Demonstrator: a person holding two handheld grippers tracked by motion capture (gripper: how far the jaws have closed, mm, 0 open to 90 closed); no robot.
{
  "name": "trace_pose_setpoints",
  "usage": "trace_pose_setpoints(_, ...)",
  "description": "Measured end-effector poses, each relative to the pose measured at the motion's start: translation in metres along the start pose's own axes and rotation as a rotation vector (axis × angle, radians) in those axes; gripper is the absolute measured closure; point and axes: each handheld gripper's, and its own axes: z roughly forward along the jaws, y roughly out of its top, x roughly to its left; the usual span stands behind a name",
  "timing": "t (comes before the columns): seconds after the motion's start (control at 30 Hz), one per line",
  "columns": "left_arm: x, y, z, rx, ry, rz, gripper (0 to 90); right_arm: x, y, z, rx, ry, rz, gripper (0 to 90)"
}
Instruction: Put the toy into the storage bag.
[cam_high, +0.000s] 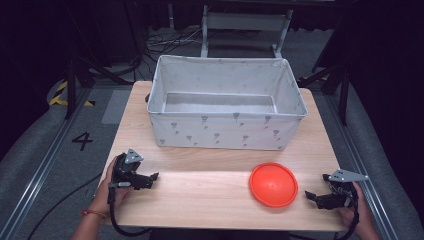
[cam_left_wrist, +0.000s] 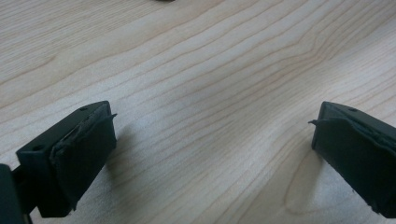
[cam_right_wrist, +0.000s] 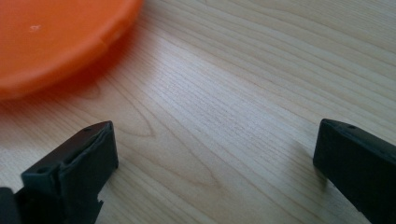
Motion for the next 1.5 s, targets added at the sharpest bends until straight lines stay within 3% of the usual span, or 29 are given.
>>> trace_pose_setpoints(0.27,0.002,-0.005,-0.005,-0.001,-0.015,0.029,0.2,0.000,0.000,0.000,0.000,0.001,0.000,0.0)
trace_pose_setpoints(0.47,0.002,-0.006,-0.005,-0.003,-0.022,0.023,0.2,0.000,0.001,0.000,0.005,0.003,-0.010,0.3)
trace_pose_setpoints(0.63,0.005,-0.005,-0.004,-0.003,-0.035,0.053,0.0,0.002,0.000,-0.002,0.005,0.001,-0.024,0.5)
trace_pose_setpoints(0.7,0.006,-0.005,-0.004,0.000,-0.042,0.055,0.0,-0.001,0.002,-0.002,0.026,0.019,-0.022,0.3)
trace_pose_setpoints(0.83,0.006,-0.005,-0.005,0.003,-0.035,0.048,0.1,-0.004,0.008,-0.002,0.081,0.021,-0.031,1.7)
trace_pose_setpoints(0.87,0.006,-0.005,-0.005,0.004,-0.031,0.041,0.1,-0.005,0.010,-0.002,0.087,0.018,-0.028,5.3)
trace_pose_setpoints(0.93,0.006,-0.005,-0.005,0.001,-0.030,0.039,0.1,-0.005,0.014,-0.004,0.065,0.024,-0.043,24.7)
trace_pose_setpoints(1.0,0.006,-0.005,-0.005,0.001,-0.030,0.039,0.1,-0.006,0.017,-0.004,0.060,0.030,-0.050,17.9)
trace_pose_setpoints(1.1,0.006,-0.005,-0.005,0.001,-0.030,0.038,0.1,-0.007,0.024,-0.006,0.051,0.039,-0.051,23.9)
trace_pose_setpoints(1.2,0.006,-0.005,-0.005,0.001,-0.030,0.038,0.1,-0.007,0.032,-0.011,0.034,0.053,-0.042,18.3)
trace_pose_setpoints(1.27,0.006,-0.005,-0.005,0.001,-0.030,0.038,0.1,-0.004,0.038,-0.013,0.031,0.045,-0.059,18.6)
trace_pose_setpoints(1.5,0.006,-0.005,-0.005,-0.001,-0.030,0.039,0.1,0.010,0.062,-0.010,0.023,0.087,-0.111,18.6)
